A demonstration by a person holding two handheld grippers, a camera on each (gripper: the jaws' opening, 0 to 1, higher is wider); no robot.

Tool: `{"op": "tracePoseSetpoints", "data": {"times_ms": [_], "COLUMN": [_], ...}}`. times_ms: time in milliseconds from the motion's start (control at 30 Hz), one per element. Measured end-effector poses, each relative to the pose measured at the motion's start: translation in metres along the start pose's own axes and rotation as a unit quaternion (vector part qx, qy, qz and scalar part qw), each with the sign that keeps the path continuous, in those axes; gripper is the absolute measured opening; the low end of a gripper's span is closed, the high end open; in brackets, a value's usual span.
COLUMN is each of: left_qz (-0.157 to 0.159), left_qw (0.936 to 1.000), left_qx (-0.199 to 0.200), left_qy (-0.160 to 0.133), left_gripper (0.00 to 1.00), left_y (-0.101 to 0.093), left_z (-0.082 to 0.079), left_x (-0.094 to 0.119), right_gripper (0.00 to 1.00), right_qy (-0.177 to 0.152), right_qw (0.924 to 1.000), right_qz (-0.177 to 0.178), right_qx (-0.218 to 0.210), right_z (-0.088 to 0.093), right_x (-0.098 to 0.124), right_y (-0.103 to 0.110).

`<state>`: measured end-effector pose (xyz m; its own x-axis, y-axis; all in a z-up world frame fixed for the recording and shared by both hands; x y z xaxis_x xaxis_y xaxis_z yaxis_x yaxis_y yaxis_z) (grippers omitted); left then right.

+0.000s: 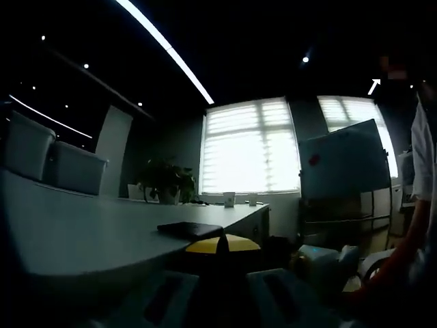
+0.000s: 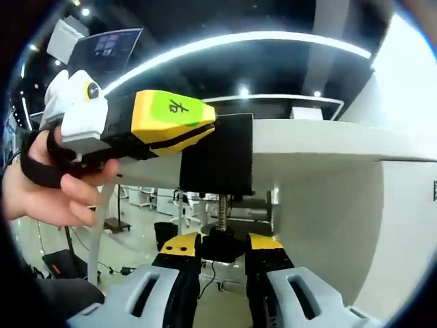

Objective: Clamp the fixed fixture on the desktop, loosen the retaining clip, secure it to the edge of the desk, and tighten the retaining clip.

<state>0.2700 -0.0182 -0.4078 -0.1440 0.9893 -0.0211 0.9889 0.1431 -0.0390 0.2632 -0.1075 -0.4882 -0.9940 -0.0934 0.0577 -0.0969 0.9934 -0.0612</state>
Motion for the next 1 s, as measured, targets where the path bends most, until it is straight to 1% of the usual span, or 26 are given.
{"op": "tracePoseSetpoints", "data": {"times_ms": [133,233,267,300,333,400,433,467,500,533,567,633,700,733,767,800,933,1000], "left_qz": [-0.002,-0.004,-0.006,-0.008,-0.008,-0.005,-0.002,0.003,0.006,0.006,0.012,0.014,0.012,0.014,0.016,0.018,0.016,0.012], "left_qw": [1.0000,0.9999,0.9999,0.9997,0.9997,0.9998,0.9999,1.0000,0.9997,0.9993,0.9991,0.9994,0.9997,0.9997,0.9997,0.9997,0.9999,0.9995], "left_qx": [-0.005,-0.011,-0.016,-0.022,-0.023,-0.017,-0.012,-0.002,0.017,0.025,0.024,0.019,0.011,0.009,0.010,0.011,-0.004,-0.028], "left_qy": [0.001,0.001,0.002,0.003,0.004,0.004,0.004,-0.001,-0.016,-0.027,-0.032,-0.026,-0.018,-0.016,-0.015,-0.014,-0.003,0.007], "left_gripper": [0.01,0.01,0.01,0.01,0.01,0.01,0.01,0.01,0.01,0.01,0.01,0.01,0.01,0.01,0.01,0.01,0.01,0.01], "left_y": [0.000,-0.001,-0.001,-0.001,-0.001,0.000,0.001,0.001,0.000,0.000,0.000,-0.002,-0.003,-0.002,-0.001,-0.001,-0.001,0.001], "left_z": [0.000,0.000,0.000,0.000,0.000,0.000,-0.001,-0.002,-0.005,-0.007,-0.007,-0.007,-0.008,-0.008,-0.008,-0.008,-0.008,-0.005], "left_x": [0.000,0.000,0.001,0.001,0.001,0.001,0.001,0.001,0.000,-0.001,-0.003,-0.007,-0.008,-0.008,-0.007,-0.007,-0.005,-0.001], "right_gripper": [0.24,0.24,0.24,0.24,0.24,0.24,0.24,0.24,0.24,0.24,0.24,0.24,0.25,0.25,0.25,0.26,0.28,0.28], "right_qy": [-0.008,-0.008,0.001,0.011,0.016,0.019,0.019,0.020,0.021,0.023,0.023,0.032,0.030,0.023,0.023,0.021,0.016,0.014], "right_qw": [0.9995,0.9967,0.9955,0.9942,0.9929,0.9921,0.9918,0.9918,0.9919,0.9929,0.9940,0.9951,0.9960,0.9973,0.9982,0.9987,0.9990,0.9994], "right_qz": [-0.031,-0.079,-0.095,-0.107,-0.117,-0.122,-0.124,-0.124,-0.123,-0.114,-0.103,-0.085,-0.076,-0.066,-0.054,-0.045,-0.041,-0.030], "right_qx": [0.003,0.013,0.010,0.005,0.008,0.024,0.025,0.025,0.024,0.024,0.026,0.039,0.037,0.025,0.015,0.006,-0.005,-0.005], "right_z": [0.000,0.000,-0.001,0.001,0.000,0.001,0.000,0.000,0.000,0.001,0.001,0.003,0.003,0.003,0.002,0.001,-0.001,-0.002], "right_x": [0.001,0.000,0.000,-0.004,-0.005,-0.009,-0.007,-0.007,-0.009,-0.009,-0.007,-0.005,-0.003,-0.002,0.004,0.005,0.006,0.009], "right_y": [-0.002,-0.006,-0.008,-0.014,-0.015,-0.016,-0.013,-0.012,-0.012,-0.010,-0.013,-0.010,-0.008,-0.009,-0.006,-0.006,-0.003,-0.002]}}
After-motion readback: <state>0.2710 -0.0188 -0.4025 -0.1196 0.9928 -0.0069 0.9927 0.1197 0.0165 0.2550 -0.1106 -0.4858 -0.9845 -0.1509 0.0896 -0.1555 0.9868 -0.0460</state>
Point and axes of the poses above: the point that each gripper's makers call its tool centre point, and the gripper's own axes: x roughly backward along the fingers, y roughly to its left, z roughly out of its underside, the point moved 7 cm from there along x, roughly backward along the fingers, and after that the axes turned 14 degrees about y, right-handed, at the moved point
